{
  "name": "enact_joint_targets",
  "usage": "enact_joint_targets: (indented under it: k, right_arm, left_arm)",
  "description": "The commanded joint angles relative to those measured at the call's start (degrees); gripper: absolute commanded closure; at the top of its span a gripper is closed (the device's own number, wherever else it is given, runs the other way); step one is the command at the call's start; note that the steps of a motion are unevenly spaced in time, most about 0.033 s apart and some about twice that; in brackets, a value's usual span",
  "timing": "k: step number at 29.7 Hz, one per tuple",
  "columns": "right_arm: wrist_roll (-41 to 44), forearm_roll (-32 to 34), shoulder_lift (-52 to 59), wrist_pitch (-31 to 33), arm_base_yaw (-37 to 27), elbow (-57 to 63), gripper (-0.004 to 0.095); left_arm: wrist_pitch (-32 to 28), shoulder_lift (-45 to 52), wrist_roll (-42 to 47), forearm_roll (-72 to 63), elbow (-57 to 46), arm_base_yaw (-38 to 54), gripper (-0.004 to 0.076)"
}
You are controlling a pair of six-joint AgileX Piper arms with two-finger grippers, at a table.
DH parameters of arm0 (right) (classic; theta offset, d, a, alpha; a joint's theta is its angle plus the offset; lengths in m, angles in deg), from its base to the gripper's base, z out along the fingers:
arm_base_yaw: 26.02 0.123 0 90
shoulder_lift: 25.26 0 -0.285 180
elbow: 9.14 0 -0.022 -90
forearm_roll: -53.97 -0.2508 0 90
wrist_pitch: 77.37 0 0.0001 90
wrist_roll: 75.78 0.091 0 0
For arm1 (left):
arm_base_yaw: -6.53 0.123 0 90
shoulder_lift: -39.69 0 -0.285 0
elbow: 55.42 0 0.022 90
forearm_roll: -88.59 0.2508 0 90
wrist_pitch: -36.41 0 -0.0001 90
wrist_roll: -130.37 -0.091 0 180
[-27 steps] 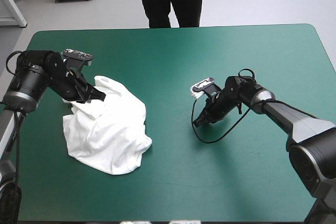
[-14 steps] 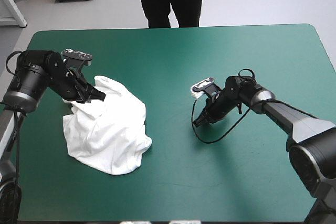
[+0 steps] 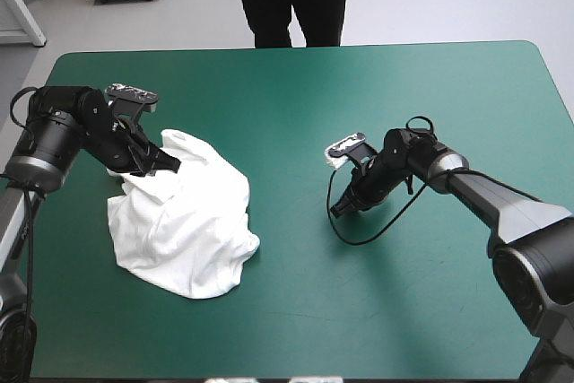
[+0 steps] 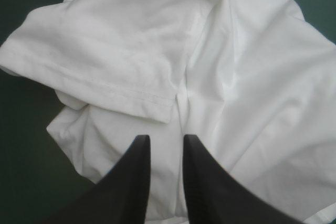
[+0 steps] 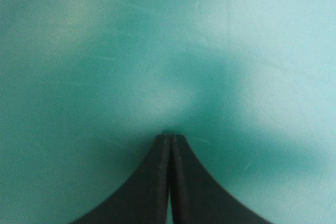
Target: Fold the cloth
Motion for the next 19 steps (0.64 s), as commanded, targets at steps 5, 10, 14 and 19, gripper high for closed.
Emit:
enact_joint_targets:
  k: [5,10,14,19]
  right_arm:
    - [2.97,4.95,2.54,11.73,-0.38,-9.43,0.0925]
    - [7.39,9.59,7.45,19.13,-0.49,-14.79,0.0924]
    - [9.56,12.62,15.22,20.92,-0.49,-14.79,0.0913]
    - [13.16,13.23,26.23,23.24,-0.49,-14.79,0.0771]
  left_arm:
    - [2.65,3.16,0.58,-0.96,4.21,-0.05,0.0556]
    - [2.65,9.20,0.95,-1.32,7.35,-0.05,0.0556]
    - [2.78,15.12,0.96,-2.96,7.35,-0.16,0.0545]
    - [2.78,20.59,0.33,-3.22,7.35,-0.27,0.0402]
